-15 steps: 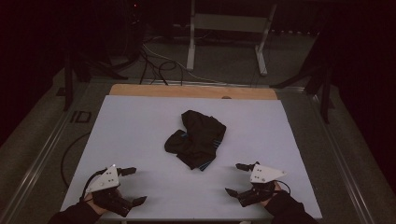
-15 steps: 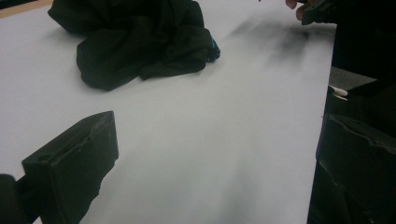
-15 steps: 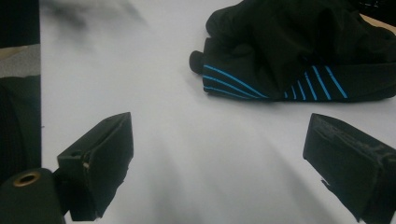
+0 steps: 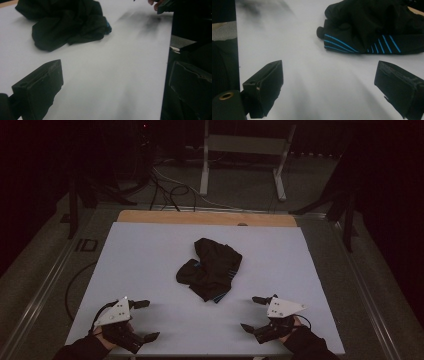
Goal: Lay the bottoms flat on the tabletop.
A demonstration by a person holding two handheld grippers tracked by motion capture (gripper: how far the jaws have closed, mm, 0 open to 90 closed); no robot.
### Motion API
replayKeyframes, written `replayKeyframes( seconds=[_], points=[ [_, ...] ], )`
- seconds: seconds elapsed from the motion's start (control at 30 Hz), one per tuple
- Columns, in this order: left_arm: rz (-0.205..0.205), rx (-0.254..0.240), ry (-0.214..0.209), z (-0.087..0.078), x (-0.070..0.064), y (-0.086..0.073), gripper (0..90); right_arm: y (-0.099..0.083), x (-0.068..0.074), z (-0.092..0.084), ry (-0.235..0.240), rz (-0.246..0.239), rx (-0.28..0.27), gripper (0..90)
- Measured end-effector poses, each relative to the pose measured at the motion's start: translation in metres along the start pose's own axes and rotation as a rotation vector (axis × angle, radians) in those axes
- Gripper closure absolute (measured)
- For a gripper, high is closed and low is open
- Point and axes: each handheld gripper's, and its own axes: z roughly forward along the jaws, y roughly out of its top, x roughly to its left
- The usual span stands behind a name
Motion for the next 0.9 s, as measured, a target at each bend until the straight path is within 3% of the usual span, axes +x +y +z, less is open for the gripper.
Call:
replayKeyframes(
  seconds=[0.23,0.43,0.67,0.9],
  points=[
    [0.020,0.001,-0.046,0.006,-0.002,0.009,0.0,0.004,0.006,-0.002,0.013,-0.005,0.000,8.9],
    [0.025,-0.019,-0.056,0.005,-0.002,0.020,0.0,0.026,0.011,-0.010,0.011,-0.017,-0.019,8.9],
    [0.042,-0.056,-0.032,0.003,-0.001,0.036,0.0,0.043,0.005,-0.013,-0.014,-0.050,-0.034,8.9],
    [0.042,-0.077,-0.035,0.005,0.002,0.049,0.0,0.054,-0.008,-0.012,-0.062,-0.040,-0.068,8.9]
  ],
)
